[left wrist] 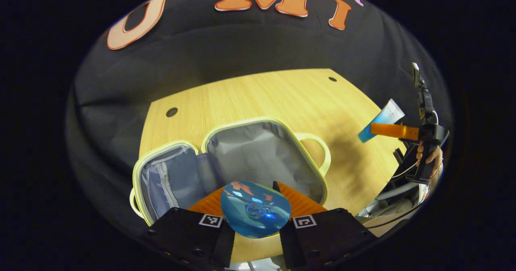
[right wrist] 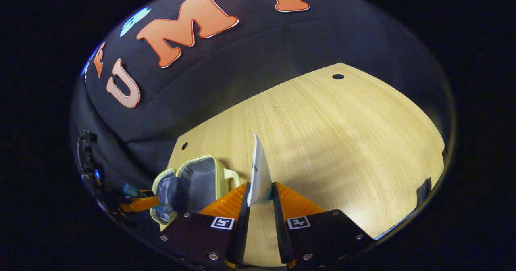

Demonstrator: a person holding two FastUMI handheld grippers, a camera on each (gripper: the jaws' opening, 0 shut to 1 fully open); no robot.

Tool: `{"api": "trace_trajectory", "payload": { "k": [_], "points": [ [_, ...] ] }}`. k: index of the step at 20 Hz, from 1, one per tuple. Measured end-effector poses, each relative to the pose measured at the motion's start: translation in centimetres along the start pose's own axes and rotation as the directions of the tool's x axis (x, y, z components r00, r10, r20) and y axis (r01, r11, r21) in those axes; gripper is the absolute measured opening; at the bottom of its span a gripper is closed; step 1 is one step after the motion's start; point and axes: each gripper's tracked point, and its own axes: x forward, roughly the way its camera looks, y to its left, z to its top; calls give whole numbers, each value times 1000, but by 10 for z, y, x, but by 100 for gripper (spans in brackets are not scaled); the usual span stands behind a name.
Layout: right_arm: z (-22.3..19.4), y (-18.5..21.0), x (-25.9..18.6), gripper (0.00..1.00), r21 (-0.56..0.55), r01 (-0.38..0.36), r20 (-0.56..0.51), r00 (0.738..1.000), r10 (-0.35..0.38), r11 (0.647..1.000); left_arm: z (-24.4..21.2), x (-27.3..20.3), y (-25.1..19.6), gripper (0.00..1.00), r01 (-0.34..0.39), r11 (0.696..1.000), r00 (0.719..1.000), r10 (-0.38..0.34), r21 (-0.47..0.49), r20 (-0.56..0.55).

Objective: First open the suitcase, pack the skin care products into it, and then close the suitcase.

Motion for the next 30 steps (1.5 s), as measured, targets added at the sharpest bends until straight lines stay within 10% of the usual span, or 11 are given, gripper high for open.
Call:
{"api": "trace_trajectory", "payload": {
  "k": [8,14,24,30],
  "points": [
    [-31,9,-15,34,31,40,-36,999,-38,999,-42,89,20,48,49,988,955,-89,-147,-284],
    [-33,6,-14,29,44,57,-58,997,-54,997,1,127,24,48,20,1000,970,-22,-10,-243],
    [-31,6,-11,34,22,53,-86,995,-51,998,-23,151,33,49,-2,995,951,-28,-95,-308],
    [-13,26,-2,34,-26,0,-90,996,-2,1000,-1,113,9,100,52,997,976,-61,-48,-210]
  ]
}}
